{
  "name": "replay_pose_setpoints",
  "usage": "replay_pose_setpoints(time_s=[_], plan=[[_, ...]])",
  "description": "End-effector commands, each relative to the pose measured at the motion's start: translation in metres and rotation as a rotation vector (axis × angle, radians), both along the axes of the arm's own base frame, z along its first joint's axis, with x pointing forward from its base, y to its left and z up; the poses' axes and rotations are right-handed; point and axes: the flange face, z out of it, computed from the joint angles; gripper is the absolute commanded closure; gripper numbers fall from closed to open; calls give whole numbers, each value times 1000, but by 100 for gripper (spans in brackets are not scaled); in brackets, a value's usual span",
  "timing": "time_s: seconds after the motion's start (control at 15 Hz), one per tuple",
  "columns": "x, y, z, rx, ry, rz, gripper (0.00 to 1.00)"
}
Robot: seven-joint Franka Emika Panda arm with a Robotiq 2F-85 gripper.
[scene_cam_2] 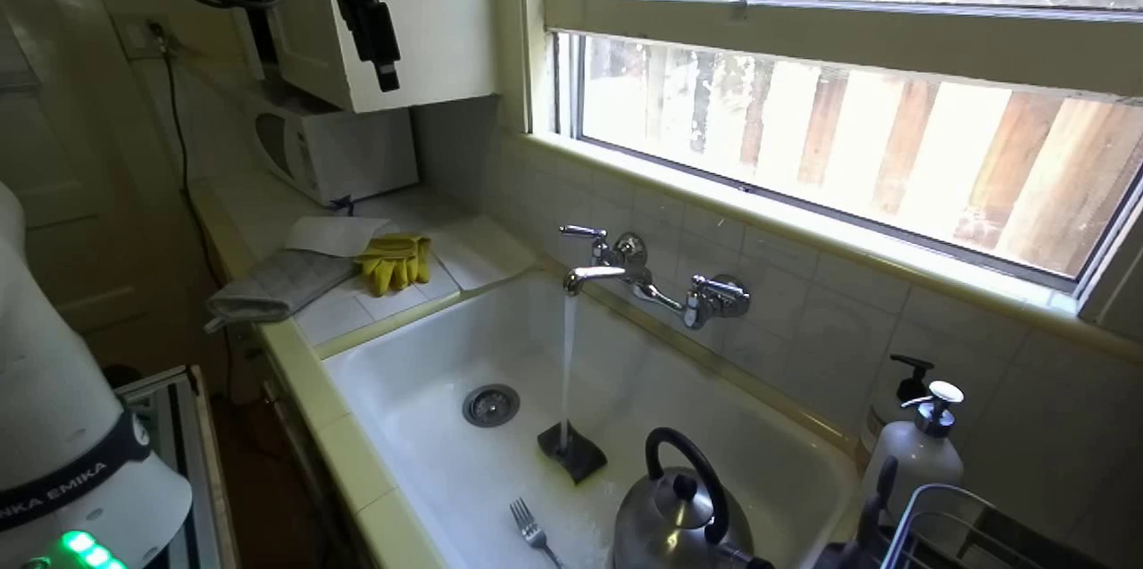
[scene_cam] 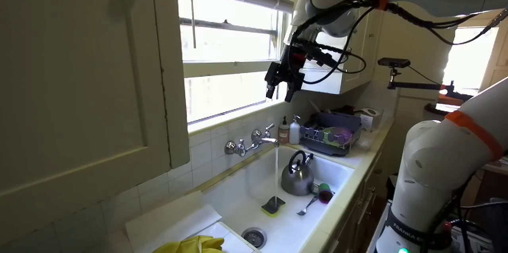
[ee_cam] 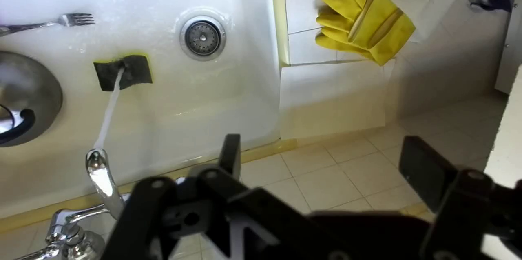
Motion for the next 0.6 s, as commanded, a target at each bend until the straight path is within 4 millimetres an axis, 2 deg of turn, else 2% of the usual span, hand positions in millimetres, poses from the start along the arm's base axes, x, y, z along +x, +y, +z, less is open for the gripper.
replay_pose_setpoints(time_s=[0.0,0.07,0.2,0.53], plan=[[0,0,0,0,1,0,0],[16,-4,-18,-38,40,-89,0],[37,-20,-48,-54,92,-153,0],[93,-44,-108,-83,75,-202,0]])
